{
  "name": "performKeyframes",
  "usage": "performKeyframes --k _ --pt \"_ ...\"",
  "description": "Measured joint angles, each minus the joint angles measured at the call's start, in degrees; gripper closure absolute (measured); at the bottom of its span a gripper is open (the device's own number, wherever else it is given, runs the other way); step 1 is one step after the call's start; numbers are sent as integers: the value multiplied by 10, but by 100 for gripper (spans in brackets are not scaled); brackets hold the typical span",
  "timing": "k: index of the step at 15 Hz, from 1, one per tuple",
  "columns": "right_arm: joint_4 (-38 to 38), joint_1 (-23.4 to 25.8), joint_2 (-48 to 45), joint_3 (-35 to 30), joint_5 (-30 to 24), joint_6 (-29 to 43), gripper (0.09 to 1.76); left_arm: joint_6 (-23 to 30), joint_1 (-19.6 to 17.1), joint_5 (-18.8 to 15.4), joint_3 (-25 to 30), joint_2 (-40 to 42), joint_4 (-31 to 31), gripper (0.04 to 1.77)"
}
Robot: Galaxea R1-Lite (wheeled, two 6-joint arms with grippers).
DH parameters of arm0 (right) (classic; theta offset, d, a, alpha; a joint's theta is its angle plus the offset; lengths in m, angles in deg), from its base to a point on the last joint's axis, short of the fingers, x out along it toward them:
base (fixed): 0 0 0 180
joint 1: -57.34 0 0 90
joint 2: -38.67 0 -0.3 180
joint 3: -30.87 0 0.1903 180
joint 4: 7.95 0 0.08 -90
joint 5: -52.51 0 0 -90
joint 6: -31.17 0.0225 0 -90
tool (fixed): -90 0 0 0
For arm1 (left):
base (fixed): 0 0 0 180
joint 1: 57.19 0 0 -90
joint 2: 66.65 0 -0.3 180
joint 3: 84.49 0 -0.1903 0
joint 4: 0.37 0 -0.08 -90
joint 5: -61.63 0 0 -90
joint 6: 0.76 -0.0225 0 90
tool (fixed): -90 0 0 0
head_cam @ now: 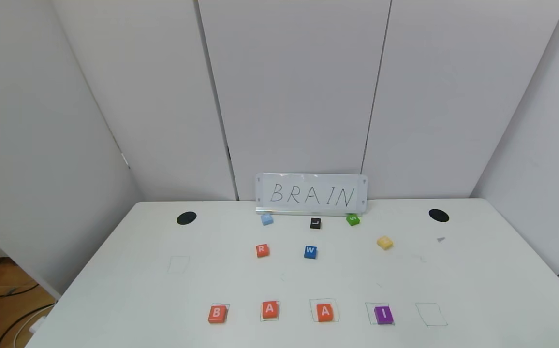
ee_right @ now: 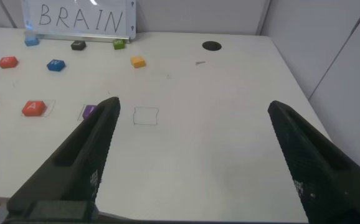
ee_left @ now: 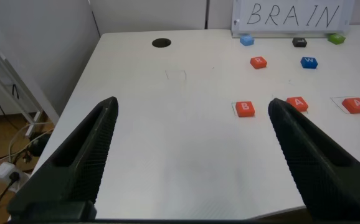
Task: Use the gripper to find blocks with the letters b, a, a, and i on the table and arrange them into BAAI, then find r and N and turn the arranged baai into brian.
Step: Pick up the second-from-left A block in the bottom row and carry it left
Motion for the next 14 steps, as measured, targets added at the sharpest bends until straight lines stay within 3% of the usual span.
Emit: performKeyframes --k 14 --pt "0 0 0 0 8 2 14 0 0 0 0 0 0 9"
